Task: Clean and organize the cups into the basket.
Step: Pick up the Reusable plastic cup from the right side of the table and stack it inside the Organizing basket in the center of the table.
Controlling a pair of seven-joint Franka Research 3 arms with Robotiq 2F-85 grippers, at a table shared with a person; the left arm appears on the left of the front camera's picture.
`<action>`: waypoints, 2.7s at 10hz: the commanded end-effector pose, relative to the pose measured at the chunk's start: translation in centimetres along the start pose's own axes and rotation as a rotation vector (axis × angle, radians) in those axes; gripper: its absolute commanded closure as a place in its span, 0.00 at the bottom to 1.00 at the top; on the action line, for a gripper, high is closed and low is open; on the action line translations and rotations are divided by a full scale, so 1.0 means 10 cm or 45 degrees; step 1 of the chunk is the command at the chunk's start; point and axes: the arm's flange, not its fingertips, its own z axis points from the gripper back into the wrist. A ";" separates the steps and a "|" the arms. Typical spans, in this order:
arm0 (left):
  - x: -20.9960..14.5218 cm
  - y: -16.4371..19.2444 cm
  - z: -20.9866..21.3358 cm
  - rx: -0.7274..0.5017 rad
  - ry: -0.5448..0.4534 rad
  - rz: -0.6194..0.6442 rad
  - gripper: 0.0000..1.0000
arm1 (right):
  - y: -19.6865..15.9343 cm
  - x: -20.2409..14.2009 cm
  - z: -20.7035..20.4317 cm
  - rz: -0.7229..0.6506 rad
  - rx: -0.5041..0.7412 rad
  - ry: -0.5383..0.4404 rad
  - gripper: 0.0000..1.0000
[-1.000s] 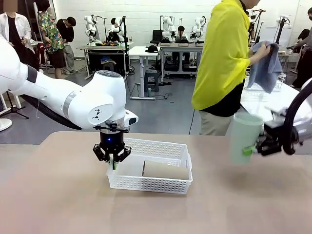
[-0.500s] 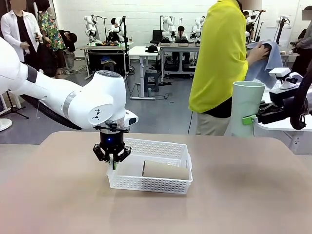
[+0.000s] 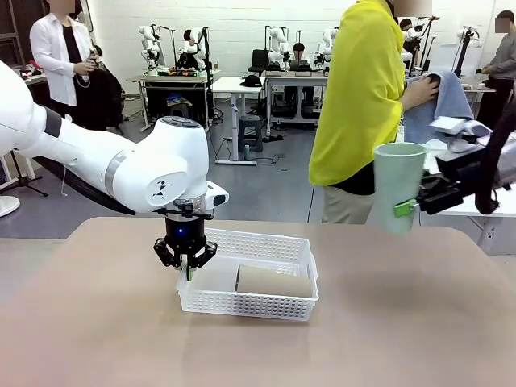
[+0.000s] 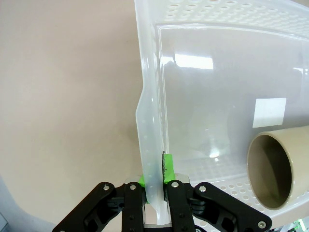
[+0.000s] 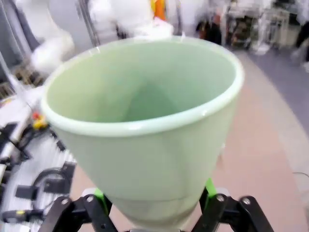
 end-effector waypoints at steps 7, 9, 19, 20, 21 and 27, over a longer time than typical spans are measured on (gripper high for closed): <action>-0.01 0.00 0.01 0.002 -0.003 -0.003 1.00 | -0.17 1.19 -1.85 -0.015 -0.016 0.964 0.18; -0.01 0.00 0.01 0.002 -0.003 -0.003 1.00 | -0.24 1.17 -2.29 0.048 -0.016 1.050 0.18; -0.01 0.00 0.01 0.002 -0.003 -0.003 1.00 | -0.29 0.98 -2.63 0.071 0.072 1.021 0.18; -0.01 0.00 0.01 0.002 -0.003 -0.003 1.00 | -0.29 0.98 -2.63 0.071 0.072 1.021 0.18; -0.01 0.00 0.01 0.002 -0.003 -0.003 1.00 | -0.31 0.96 -2.64 0.083 0.093 0.997 0.18; -0.01 0.00 0.01 0.002 -0.003 -0.003 1.00 | -0.49 0.75 -2.88 0.186 -0.010 1.091 0.18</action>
